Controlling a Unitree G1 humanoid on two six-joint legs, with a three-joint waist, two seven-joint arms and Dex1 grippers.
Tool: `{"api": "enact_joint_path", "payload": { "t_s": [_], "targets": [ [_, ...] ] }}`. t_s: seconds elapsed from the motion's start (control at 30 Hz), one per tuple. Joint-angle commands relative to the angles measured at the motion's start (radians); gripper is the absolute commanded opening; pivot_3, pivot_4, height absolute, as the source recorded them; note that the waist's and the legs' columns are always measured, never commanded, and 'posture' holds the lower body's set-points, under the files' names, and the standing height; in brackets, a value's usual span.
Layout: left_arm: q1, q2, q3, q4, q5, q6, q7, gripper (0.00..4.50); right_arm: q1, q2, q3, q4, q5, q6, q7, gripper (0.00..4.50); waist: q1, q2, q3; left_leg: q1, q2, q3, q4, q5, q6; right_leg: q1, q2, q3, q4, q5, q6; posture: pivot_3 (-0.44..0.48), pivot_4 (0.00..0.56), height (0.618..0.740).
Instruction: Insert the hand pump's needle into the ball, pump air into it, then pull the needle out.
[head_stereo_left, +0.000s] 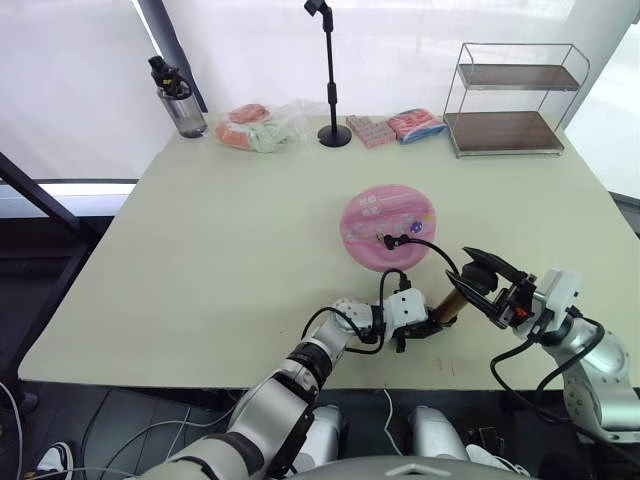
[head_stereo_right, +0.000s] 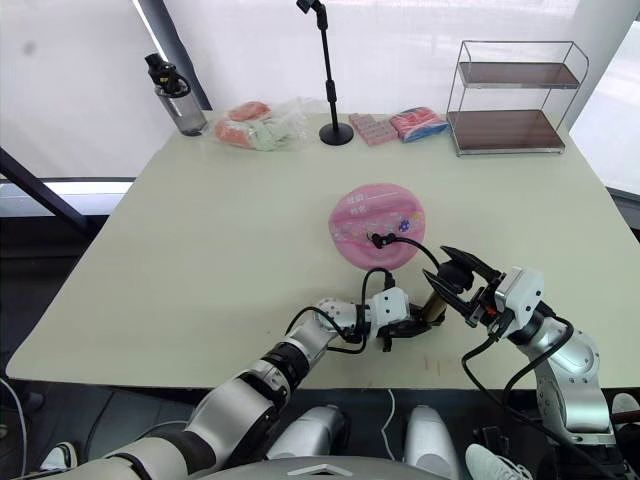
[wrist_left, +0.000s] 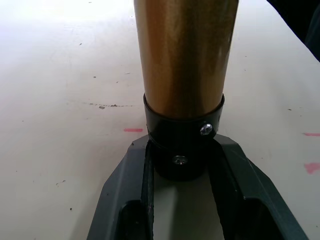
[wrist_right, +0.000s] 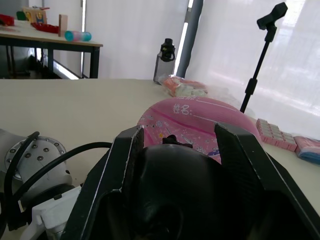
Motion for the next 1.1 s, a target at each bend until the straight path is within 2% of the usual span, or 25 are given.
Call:
{"api": "enact_joint_path", "payload": {
  "t_s": [0.03, 0.13, 0.4, 0.7, 0.77, 0.83, 1.03, 1.1],
  "targets": [
    [0.045, 0.023, -0.036, 0.079, 0.048, 0.049, -0.023, 1.09, 0.007, 0.003, 0.032, 0.056, -0.010, 0.057, -0.006, 1.91, 0.000, 0.000, 0.000, 0.000, 0.000, 0.000, 0.000, 0.000, 0.000, 0.000, 0.000, 0.000, 0.000, 0.000, 0.000, 0.000, 0.150, 0.736],
    [0.043, 0.023, -0.035, 0.079, 0.049, 0.049, -0.021, 1.09, -0.024, -0.017, 0.015, 0.018, 0.015, 0.074, -0.010, 1.91, 0.000, 0.000, 0.000, 0.000, 0.000, 0.000, 0.000, 0.000, 0.000, 0.000, 0.000, 0.000, 0.000, 0.000, 0.000, 0.000, 0.150, 0.736],
    [0.044, 0.024, -0.036, 0.081, 0.047, 0.052, -0.026, 1.09, -0.177, -0.164, -0.108, -0.153, 0.201, 0.218, 0.004, 1.91, 0.002, 0.008, 0.008, -0.002, 0.000, 0.000, 0.001, 0.000, 0.000, 0.000, 0.000, 0.000, 0.000, 0.000, 0.000, 0.000, 0.150, 0.736],
    [0.042, 0.024, -0.035, 0.082, 0.045, 0.055, -0.028, 1.09, -0.361, -0.284, -0.278, -0.234, 0.425, 0.362, -0.046, 1.91, 0.003, 0.005, 0.015, -0.004, -0.001, 0.000, 0.001, 0.000, 0.000, -0.001, -0.002, -0.001, -0.001, 0.000, 0.000, 0.000, 0.150, 0.736],
    [0.042, 0.024, -0.035, 0.082, 0.045, 0.056, -0.030, 1.09, -0.396, -0.311, -0.305, -0.247, 0.473, 0.400, -0.061, 1.91, 0.003, 0.008, 0.018, -0.004, -0.001, 0.001, 0.002, 0.000, 0.000, -0.001, -0.003, -0.001, -0.001, 0.000, 0.000, 0.000, 0.150, 0.736],
    [0.041, 0.025, -0.037, 0.081, 0.045, 0.055, -0.032, 1.09, -0.422, -0.331, -0.322, -0.253, 0.501, 0.431, -0.073, 1.91, 0.004, 0.004, 0.022, -0.005, -0.001, 0.001, 0.002, 0.000, 0.000, -0.001, -0.004, -0.001, -0.001, 0.000, 0.000, 0.000, 0.150, 0.736],
    [0.043, 0.027, -0.040, 0.075, 0.046, 0.055, -0.034, 1.09, -0.452, -0.354, -0.345, -0.256, 0.525, 0.470, -0.076, 1.91, 0.004, 0.007, 0.023, -0.013, -0.002, -0.001, 0.003, 0.000, 0.000, -0.008, -0.005, -0.002, -0.001, 0.003, -0.004, 0.000, 0.150, 0.736],
    [0.045, 0.027, -0.040, 0.072, 0.047, 0.056, -0.034, 1.09, -0.440, -0.348, -0.347, -0.251, 0.517, 0.474, -0.069, 1.91, 0.004, 0.007, 0.023, -0.020, -0.002, -0.001, 0.005, 0.001, 0.000, -0.016, -0.005, -0.003, 0.001, 0.003, -0.004, 0.000, 0.150, 0.736]
  ]
}}
